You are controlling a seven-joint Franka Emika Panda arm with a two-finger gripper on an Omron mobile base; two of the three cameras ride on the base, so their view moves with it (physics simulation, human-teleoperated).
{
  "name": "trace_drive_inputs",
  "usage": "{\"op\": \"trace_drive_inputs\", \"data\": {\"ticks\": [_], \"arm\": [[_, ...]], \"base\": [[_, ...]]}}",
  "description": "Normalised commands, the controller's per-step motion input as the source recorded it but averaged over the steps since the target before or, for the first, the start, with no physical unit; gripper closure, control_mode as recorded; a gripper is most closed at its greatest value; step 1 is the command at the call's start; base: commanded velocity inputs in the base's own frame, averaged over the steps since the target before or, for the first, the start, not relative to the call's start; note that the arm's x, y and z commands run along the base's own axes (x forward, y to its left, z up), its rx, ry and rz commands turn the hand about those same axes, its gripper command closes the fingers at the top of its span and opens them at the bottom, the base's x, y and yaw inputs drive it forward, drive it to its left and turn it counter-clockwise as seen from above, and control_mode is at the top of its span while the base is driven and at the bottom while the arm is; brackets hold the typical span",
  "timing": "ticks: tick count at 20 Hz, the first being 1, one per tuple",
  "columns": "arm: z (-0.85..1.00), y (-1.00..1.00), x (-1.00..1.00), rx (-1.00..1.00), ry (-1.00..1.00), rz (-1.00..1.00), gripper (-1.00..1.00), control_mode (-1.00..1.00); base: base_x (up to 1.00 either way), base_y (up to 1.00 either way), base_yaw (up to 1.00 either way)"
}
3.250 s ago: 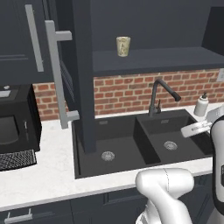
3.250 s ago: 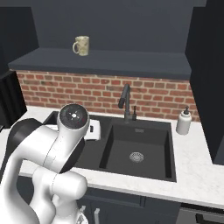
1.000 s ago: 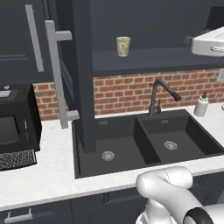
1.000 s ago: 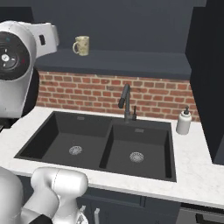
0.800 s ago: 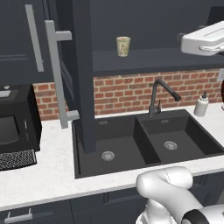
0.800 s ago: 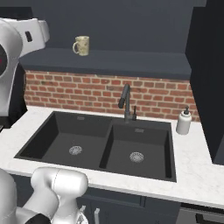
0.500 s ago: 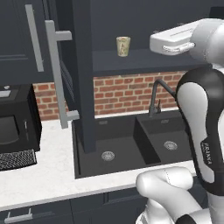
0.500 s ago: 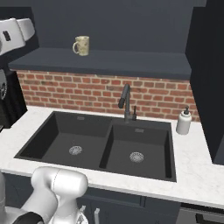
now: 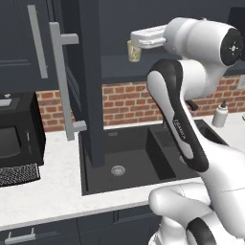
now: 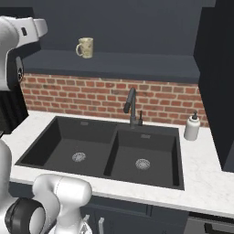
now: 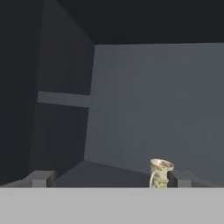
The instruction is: Gather all objects into one cabinet and sort the glasses and bowls to opposite sides.
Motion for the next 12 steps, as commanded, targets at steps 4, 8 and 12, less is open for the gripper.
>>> {"op": "trace_drive_inputs", "data": {"ticks": [4,8,12], "arm": [[-0.03,0.00,0.70,0.00,0.03,0.00,-1.00,-1.00],[-0.05,-0.02,0.23,0.00,0.05,-0.25,-1.00,-1.00],[-0.01,0.00,0.06,0.00,0.04,-0.42,-1.00,-1.00]], "base": [[0.00,0.00,0.00],[0.00,0.00,0.00],[0.00,0.00,0.00]]}}
